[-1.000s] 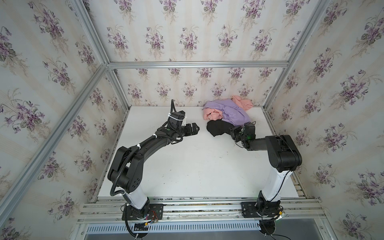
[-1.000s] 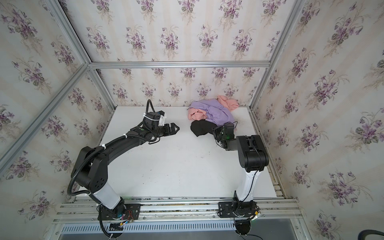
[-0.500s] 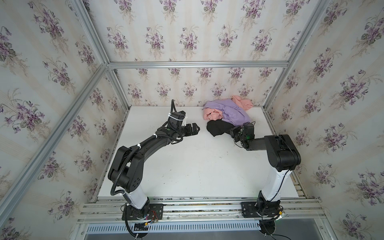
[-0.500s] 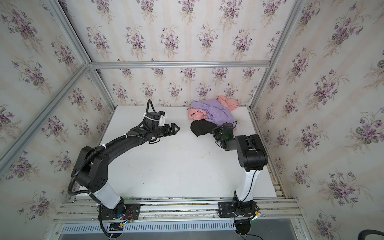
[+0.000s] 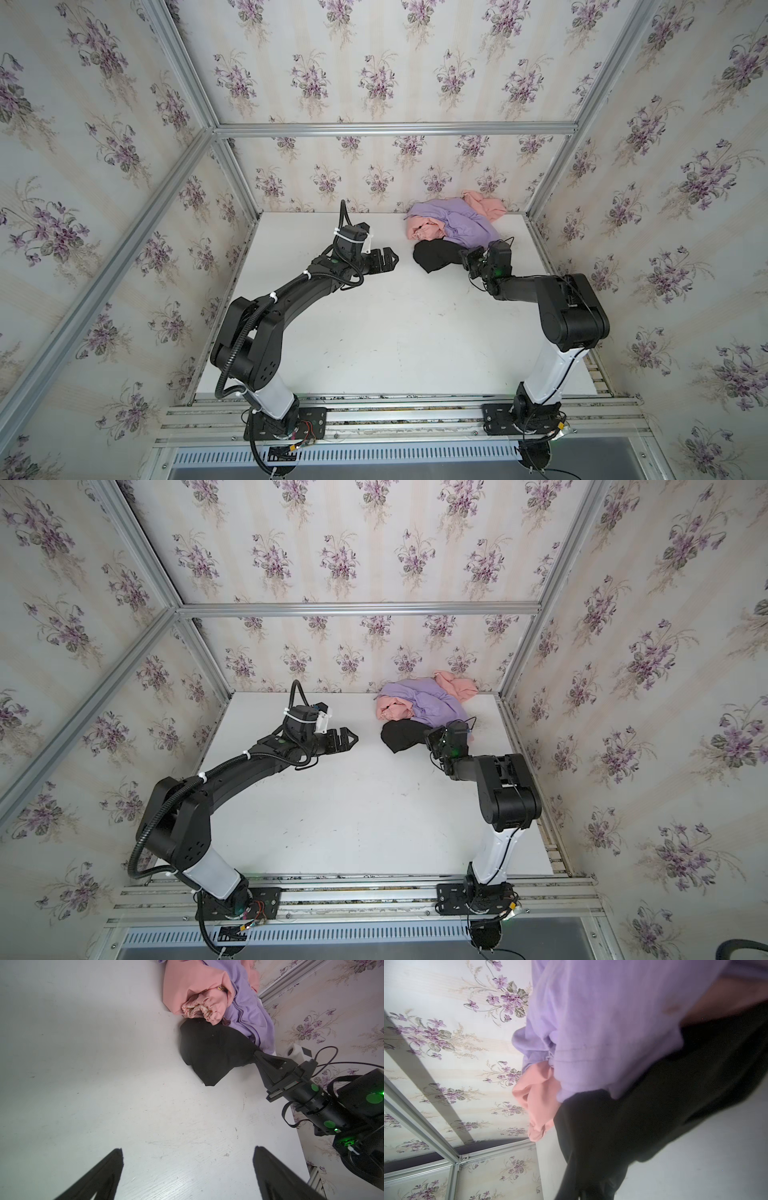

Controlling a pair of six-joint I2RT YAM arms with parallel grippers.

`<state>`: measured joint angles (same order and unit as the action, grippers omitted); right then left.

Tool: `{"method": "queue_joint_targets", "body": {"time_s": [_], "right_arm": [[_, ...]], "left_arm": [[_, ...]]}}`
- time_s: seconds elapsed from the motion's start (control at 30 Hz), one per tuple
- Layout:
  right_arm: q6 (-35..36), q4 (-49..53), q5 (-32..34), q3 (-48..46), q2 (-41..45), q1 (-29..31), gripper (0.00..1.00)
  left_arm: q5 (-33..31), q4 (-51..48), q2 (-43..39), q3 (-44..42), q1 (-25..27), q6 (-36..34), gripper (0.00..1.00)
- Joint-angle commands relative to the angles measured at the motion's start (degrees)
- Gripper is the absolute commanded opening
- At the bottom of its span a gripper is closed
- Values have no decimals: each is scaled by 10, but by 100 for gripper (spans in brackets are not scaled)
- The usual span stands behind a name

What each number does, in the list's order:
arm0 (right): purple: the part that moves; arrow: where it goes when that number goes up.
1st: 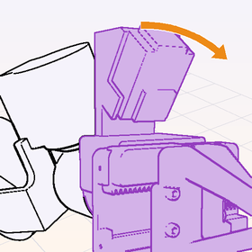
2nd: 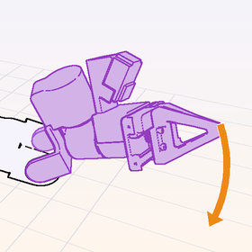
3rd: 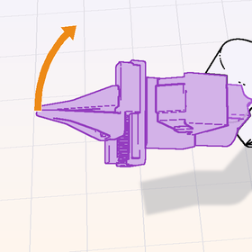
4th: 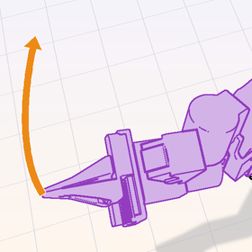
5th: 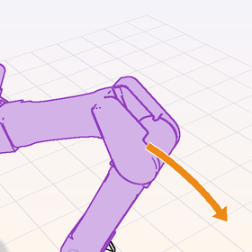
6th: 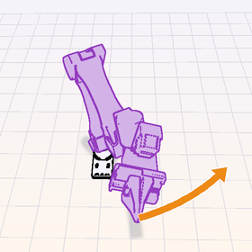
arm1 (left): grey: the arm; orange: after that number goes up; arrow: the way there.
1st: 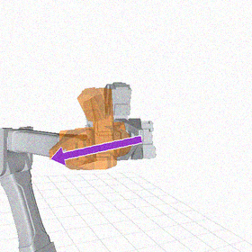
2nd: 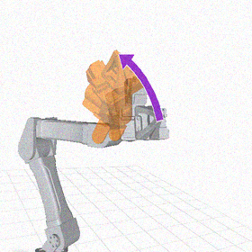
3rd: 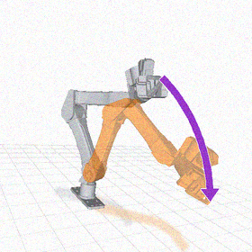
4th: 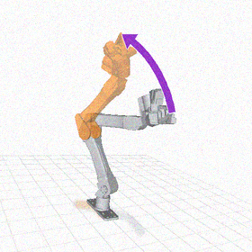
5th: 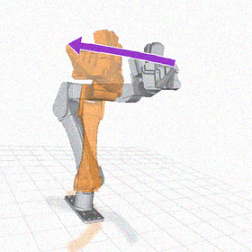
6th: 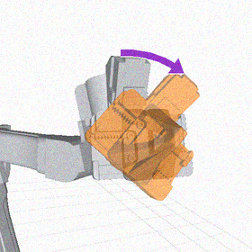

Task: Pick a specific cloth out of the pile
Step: 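Close the right gripper on the black garment's edge at the pile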

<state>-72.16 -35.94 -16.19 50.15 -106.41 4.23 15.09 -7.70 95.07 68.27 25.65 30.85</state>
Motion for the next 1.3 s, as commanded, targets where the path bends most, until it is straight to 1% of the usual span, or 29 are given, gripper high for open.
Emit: {"method": "queue_joint_targets", "body": {"time_s": [0.0, 0.3, 0.67, 1.17, 1.27], "right_arm": [[3, -10, 11, 5, 15, 2, 1], [6, 9, 13, 18, 40, 4, 0], [27, 43, 24, 49, 69, 5, 0], [26, 47, 37, 72, 74, 5, 0], [24, 44, 36, 76, 75, 6, 0]], "left_arm": [[3, 12, -7, -2, 0, -5, 100], [4, 12, -15, -4, 0, -4, 100], [3, 13, -24, -2, 0, -6, 100], [-4, 13, -55, -24, 0, -7, 100], [3, 14, -55, -26, 0, -5, 100]]}}
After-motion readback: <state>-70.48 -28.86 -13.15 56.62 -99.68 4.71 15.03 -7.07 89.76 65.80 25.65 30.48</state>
